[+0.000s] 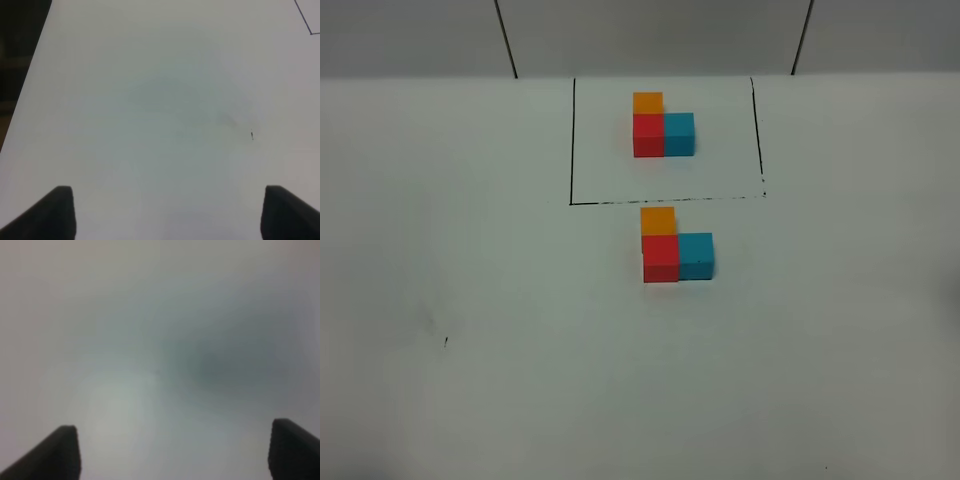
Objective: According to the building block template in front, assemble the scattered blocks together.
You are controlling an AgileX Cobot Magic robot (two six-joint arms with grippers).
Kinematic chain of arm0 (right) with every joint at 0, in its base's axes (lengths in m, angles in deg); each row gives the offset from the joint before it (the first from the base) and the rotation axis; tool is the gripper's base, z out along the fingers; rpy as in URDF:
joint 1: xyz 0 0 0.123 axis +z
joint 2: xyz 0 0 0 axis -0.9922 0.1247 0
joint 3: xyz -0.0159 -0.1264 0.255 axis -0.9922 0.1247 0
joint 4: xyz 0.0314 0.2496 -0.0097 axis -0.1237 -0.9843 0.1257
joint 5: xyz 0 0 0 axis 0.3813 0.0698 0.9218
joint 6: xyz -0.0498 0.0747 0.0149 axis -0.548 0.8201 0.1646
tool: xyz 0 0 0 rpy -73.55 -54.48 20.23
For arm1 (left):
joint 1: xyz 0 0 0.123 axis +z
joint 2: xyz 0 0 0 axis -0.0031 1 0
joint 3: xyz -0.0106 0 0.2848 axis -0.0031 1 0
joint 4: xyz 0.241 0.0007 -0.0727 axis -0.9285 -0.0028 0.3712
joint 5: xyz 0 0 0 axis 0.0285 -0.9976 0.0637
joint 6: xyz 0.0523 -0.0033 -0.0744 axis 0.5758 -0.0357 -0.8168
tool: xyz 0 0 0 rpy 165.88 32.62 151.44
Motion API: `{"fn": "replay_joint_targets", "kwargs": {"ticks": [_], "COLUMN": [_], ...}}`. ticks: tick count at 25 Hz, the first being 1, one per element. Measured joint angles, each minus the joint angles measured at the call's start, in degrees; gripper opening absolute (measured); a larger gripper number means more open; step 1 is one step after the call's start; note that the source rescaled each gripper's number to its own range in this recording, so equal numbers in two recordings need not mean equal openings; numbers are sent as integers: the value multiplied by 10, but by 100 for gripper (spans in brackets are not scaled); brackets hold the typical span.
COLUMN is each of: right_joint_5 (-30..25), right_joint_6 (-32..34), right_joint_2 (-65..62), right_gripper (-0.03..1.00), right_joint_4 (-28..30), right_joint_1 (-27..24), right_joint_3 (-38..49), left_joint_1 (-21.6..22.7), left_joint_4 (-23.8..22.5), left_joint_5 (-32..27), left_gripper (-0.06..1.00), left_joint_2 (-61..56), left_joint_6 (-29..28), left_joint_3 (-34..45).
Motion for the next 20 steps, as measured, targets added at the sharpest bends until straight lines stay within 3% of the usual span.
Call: {"fn": "replay_joint_targets", "kwargs": {"ticks": [15,20], "right_joint_5": [-46,-51], "right_joint_6": [15,17], "right_joint_2": [-251,-331], "right_gripper": [73,88], "right_joint_4": [6,6], "right_joint_1": [99,130], "right_joint_3": [129,173], "left_joint_1": [0,0], "left_joint_4": [0,0], "left_joint_5": [0,0], "left_gripper": [73,73], "left_joint_2": [0,0], "left_joint_6": [0,0], "left_joint_3": [0,0]}}
